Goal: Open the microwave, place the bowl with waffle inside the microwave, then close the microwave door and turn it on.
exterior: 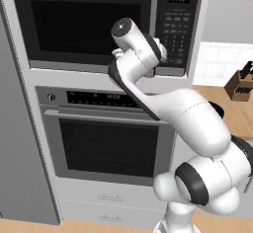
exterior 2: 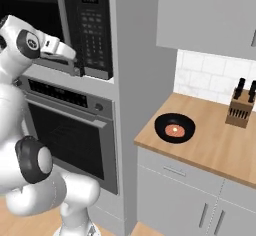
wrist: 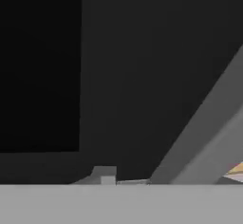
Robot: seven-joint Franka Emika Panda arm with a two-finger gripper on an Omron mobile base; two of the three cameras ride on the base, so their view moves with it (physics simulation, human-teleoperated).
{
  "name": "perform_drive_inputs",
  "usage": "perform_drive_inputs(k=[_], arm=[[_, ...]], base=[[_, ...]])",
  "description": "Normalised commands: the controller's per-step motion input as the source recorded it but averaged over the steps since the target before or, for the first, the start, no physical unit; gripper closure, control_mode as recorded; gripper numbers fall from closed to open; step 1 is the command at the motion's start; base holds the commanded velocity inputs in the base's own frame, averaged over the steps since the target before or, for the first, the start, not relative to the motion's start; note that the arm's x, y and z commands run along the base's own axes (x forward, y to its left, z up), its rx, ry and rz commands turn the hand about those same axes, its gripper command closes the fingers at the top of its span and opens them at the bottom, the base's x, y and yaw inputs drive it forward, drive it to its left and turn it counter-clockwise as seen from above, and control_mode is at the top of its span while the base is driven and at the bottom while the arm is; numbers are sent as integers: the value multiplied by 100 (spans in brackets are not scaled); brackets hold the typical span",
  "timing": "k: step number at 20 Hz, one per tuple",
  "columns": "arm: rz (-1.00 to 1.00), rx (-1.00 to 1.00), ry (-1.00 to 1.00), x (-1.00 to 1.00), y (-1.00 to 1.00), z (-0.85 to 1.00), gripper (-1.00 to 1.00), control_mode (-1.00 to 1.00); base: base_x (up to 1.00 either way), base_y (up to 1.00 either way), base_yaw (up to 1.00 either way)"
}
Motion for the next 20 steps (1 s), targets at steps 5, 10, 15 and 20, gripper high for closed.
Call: perform_drive_inputs(k=[5,10,15,20], arm=[[17,3,-53,-31,53,-49,100,-100],[22,0,-69,-82,48,-78,100,-100],[21,0,-68,-99,25,-71,100,-100],[23,1,-71,-100,4,-64,100,-100]], base=[[0,0,0],[0,0,0],[0,0,0],[0,0,0]])
